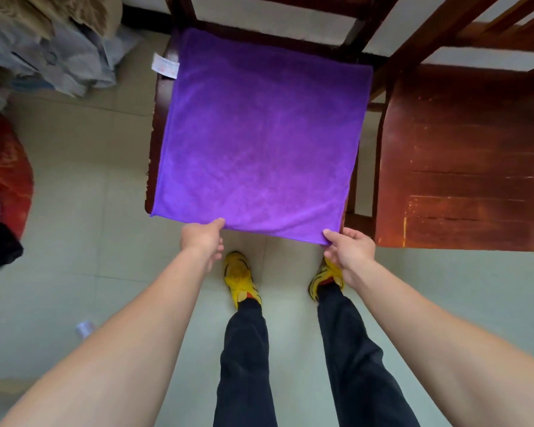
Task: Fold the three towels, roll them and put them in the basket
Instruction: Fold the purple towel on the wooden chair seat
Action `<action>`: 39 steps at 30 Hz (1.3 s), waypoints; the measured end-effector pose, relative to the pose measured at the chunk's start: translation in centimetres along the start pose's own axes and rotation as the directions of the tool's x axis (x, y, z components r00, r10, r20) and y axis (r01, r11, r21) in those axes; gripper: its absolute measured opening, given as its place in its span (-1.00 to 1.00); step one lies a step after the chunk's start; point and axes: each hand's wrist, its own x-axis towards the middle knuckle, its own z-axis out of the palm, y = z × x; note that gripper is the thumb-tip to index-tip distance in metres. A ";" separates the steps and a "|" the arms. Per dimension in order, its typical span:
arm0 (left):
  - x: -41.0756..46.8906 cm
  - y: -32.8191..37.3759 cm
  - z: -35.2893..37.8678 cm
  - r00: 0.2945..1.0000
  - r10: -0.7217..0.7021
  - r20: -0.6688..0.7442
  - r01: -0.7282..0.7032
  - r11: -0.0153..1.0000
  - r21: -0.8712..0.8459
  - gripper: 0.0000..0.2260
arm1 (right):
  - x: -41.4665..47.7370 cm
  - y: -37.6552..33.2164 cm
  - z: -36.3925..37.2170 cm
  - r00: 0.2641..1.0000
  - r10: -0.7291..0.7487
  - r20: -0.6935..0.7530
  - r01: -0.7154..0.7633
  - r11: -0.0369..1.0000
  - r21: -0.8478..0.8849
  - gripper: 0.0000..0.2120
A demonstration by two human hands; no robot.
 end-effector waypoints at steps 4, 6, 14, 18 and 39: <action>-0.2 -0.7 0.6 0.977 -0.120 0.174 0.144 0.981 -0.133 -0.71 | -1.0 1.0 -0.2 0.995 0.075 -0.070 -0.071 0.996 0.058 -0.87; 0.0 -0.6 0.7 0.968 -0.141 0.208 0.183 0.962 -0.200 -0.68 | -1.7 1.6 -1.2 0.995 0.089 -0.043 -0.088 0.996 0.020 -0.89; 1.5 0.5 -1.2 0.973 -0.140 0.186 0.219 0.819 -0.530 -0.61 | -2.3 3.8 -4.6 0.997 0.079 0.018 -0.081 0.986 0.144 -0.91; 1.5 0.3 -3.5 0.985 -0.115 0.127 0.166 0.830 -0.533 -0.79 | -2.6 4.1 -4.7 0.994 0.094 0.047 -0.097 0.993 0.061 -0.93; -6.0 14.7 -7.5 0.936 0.317 -0.155 -0.353 0.843 -0.405 -0.59 | -6.5 -10.9 -4.2 0.962 0.041 0.270 -0.157 0.891 0.427 -0.96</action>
